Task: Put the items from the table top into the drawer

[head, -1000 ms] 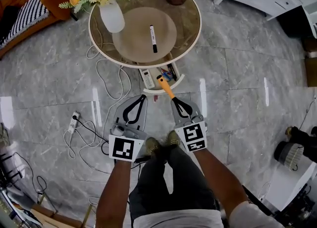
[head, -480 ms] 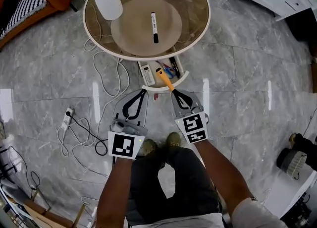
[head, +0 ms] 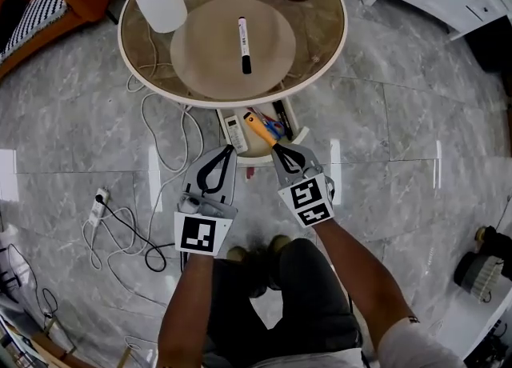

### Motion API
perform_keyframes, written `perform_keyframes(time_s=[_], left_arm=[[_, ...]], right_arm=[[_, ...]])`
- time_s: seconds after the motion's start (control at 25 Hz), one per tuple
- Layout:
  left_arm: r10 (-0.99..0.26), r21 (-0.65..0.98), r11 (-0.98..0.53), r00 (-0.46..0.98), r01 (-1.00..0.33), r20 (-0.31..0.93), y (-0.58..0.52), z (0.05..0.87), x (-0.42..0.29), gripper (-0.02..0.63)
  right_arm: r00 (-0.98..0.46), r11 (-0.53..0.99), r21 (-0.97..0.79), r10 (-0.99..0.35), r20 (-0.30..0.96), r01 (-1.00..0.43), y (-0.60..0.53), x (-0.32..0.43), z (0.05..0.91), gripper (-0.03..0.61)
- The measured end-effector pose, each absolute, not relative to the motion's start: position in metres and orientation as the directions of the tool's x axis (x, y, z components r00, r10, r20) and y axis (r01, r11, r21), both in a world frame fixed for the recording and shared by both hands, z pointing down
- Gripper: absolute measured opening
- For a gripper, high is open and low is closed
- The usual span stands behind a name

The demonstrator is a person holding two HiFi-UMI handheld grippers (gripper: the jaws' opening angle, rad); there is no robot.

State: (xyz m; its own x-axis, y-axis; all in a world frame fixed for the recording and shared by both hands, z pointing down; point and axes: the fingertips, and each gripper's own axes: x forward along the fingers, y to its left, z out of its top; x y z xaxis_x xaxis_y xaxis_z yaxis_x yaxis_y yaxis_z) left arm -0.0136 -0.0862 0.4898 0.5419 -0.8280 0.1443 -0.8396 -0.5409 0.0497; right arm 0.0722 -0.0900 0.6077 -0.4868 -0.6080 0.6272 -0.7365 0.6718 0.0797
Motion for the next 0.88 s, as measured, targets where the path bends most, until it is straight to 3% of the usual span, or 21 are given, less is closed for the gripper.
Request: perform_keyframes(time_s=[0.88], left_arm=[[-0.856,-0.032,-0.517,0.515,-0.856,0.055,-0.133,0.611,-0.024,0.0]], right_arm=[[-0.504,0.764,0.129,-0.532,0.68,-0.633,-0.145,0.068,0.756,0.014]])
